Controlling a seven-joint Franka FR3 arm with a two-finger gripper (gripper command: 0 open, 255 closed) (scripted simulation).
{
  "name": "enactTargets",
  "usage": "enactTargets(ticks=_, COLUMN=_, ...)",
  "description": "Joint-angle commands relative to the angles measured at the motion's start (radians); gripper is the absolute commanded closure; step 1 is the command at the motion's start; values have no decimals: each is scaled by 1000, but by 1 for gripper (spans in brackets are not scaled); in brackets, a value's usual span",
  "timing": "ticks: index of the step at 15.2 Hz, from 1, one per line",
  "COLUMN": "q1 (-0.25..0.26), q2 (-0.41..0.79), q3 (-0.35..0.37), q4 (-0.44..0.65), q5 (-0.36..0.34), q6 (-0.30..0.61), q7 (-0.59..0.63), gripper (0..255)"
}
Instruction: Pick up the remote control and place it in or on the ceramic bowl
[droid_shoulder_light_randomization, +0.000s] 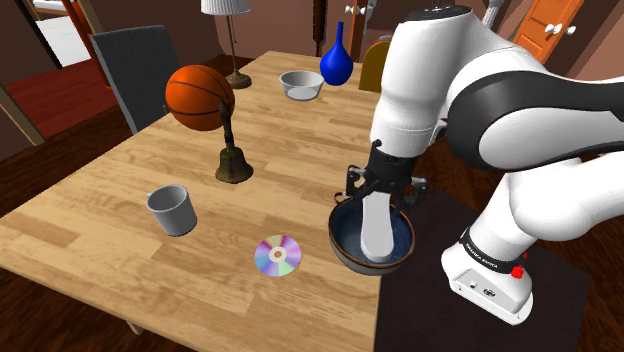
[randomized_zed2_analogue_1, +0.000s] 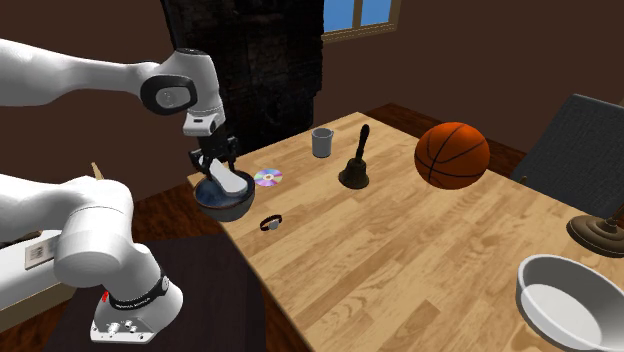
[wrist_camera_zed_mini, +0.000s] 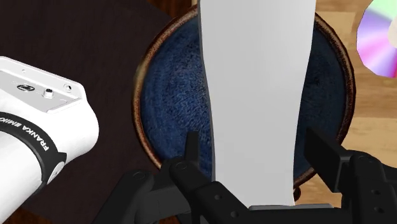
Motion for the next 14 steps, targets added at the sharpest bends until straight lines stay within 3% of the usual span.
enactTargets(ticks=1, q1=3, q2=10, q3=14, q4=-22, q5=12, q6=33, q7=-1, gripper=255)
enactTargets(ticks=7, q1=7, q2=49, q3=54, q4=-77, q5=43, q6=127, q7=-4, gripper=255)
enactTargets(ticks=14, q1=7, q2=49, q3=54, q4=-77, q5=43, q6=127, q7=-4, gripper=255)
